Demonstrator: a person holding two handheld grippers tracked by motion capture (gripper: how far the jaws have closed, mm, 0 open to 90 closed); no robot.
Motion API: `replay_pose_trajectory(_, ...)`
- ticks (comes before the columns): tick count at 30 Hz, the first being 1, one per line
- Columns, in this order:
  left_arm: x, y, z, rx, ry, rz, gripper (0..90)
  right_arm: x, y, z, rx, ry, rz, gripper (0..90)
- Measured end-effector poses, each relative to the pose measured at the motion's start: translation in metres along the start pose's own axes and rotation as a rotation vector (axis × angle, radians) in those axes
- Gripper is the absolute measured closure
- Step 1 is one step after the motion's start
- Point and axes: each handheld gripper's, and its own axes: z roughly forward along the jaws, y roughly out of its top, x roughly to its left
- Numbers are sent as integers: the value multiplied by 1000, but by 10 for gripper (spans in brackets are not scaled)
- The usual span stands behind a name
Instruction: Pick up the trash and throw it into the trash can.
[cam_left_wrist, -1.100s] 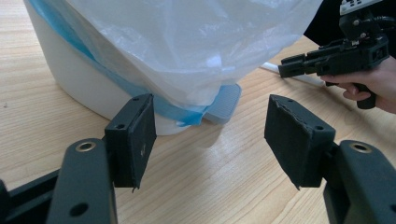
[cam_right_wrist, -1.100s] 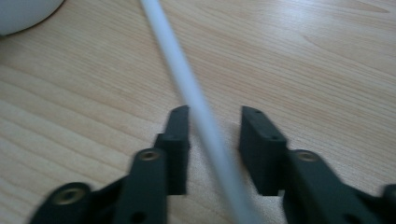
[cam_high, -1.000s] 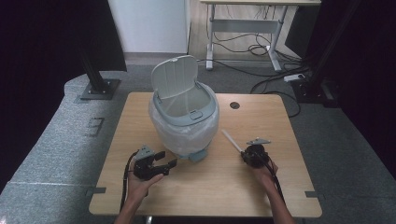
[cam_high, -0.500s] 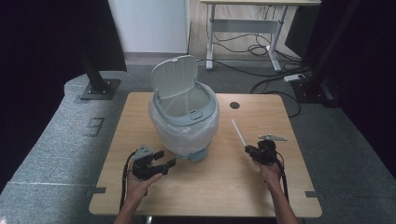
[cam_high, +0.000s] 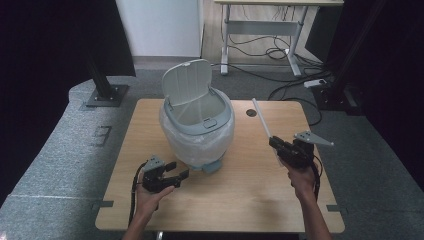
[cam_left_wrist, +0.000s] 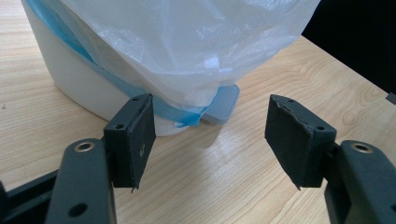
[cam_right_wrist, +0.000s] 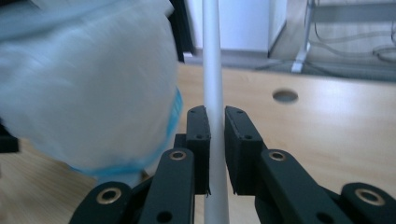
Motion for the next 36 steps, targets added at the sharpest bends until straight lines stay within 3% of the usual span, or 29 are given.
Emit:
replay_pose_trajectory(9, -1, 0, 1, 0, -5, -4, 334, 40, 40, -7, -83, 66, -93, 806)
replay_pose_trajectory(14, -1, 1, 0, -4, -16, -7, 334, 52, 51, 0, -96, 87, -104, 805)
replay_pose_trajectory(26, -1, 0, 0, -4, -13, -8, 334, 66, 65, 11, -113, 112, -110, 805)
replay_pose_trajectory(36, 0, 1, -2, -12, -12, -10, 334, 76, 82, 14, -129, 108, -144, 805)
